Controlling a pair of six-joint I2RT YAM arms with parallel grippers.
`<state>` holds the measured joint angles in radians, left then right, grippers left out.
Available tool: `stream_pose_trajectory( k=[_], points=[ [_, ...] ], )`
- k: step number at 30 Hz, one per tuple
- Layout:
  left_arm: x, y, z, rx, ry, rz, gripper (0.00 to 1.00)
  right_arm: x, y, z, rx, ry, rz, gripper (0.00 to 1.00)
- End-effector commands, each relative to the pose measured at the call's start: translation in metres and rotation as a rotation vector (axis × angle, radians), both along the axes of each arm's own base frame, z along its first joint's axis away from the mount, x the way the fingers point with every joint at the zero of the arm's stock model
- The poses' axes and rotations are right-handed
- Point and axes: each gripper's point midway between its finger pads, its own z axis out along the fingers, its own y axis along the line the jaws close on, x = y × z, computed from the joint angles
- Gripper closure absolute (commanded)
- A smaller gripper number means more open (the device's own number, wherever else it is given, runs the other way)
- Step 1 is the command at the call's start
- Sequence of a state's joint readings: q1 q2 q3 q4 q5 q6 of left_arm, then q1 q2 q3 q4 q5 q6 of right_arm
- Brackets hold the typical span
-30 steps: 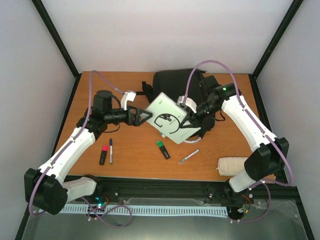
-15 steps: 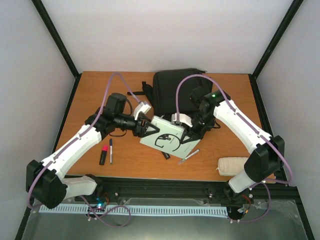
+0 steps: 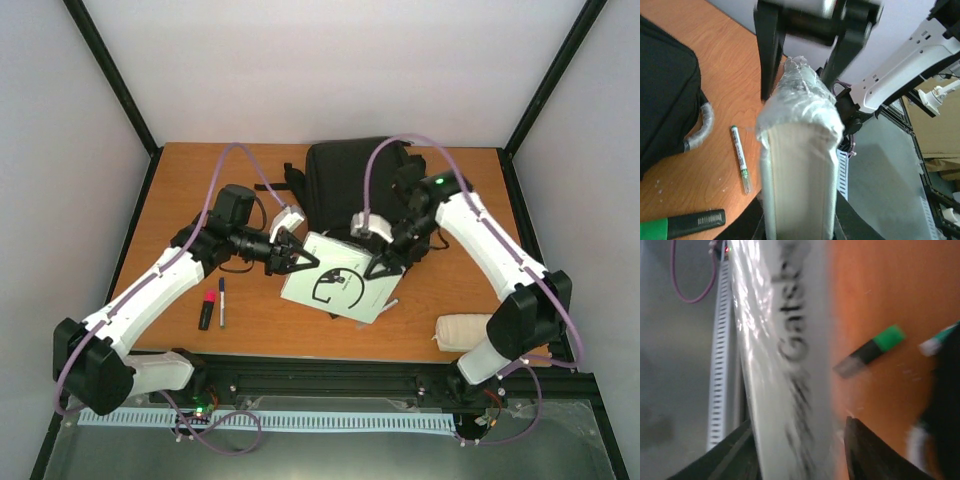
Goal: Pack the student bag
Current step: Pick up the book from the center of the board.
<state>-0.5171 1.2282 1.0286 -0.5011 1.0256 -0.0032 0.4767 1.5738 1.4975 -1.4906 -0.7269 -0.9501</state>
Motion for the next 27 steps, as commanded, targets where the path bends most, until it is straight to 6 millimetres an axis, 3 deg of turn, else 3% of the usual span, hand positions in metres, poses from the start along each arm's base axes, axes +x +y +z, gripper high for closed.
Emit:
stream_pose_trajectory(
  k=[1, 3, 7, 10, 13, 16, 21, 25, 27],
  points=[
    [0.001, -0.001, 0.035, -0.033, 0.000, 0.034, 0.99, 0.055, -0.013, 0.050, 0.198, -0.150, -0.150, 0.48],
    [0.014, 0.000, 0.042, -0.027, -0.005, 0.102, 0.99, 0.078, -0.029, 0.070, 0.269, -0.165, -0.262, 0.41],
    [0.067, 0.006, 0.062, -0.058, -0.010, 0.353, 0.99, 0.121, -0.063, 0.095, 0.386, -0.148, -0.521, 0.40],
    [0.106, 0.010, 0.081, -0.123, -0.006, 0.537, 0.99, 0.154, -0.095, 0.090, 0.466, -0.034, -0.787, 0.37],
    [0.141, 0.023, 0.104, -0.231, -0.003, 0.743, 0.99, 0.169, -0.115, 0.079, 0.549, 0.123, -0.930, 0.35],
    [0.165, 0.041, 0.120, -0.406, 0.056, 0.922, 0.99, 0.173, -0.117, 0.067, 0.560, 0.202, -0.997, 0.35],
    [0.186, 0.062, 0.129, -0.685, 0.130, 1.084, 0.99, 0.172, -0.109, 0.071, 0.600, 0.284, -1.030, 0.28],
    [0.194, 0.050, 0.129, -0.770, 0.186, 1.081, 0.99, 0.174, -0.087, 0.076, 0.618, 0.322, -1.016, 0.23],
    [0.198, 0.041, 0.127, -0.795, 0.213, 1.074, 0.99, 0.180, -0.072, 0.081, 0.625, 0.320, -1.019, 0.16]
  ],
)
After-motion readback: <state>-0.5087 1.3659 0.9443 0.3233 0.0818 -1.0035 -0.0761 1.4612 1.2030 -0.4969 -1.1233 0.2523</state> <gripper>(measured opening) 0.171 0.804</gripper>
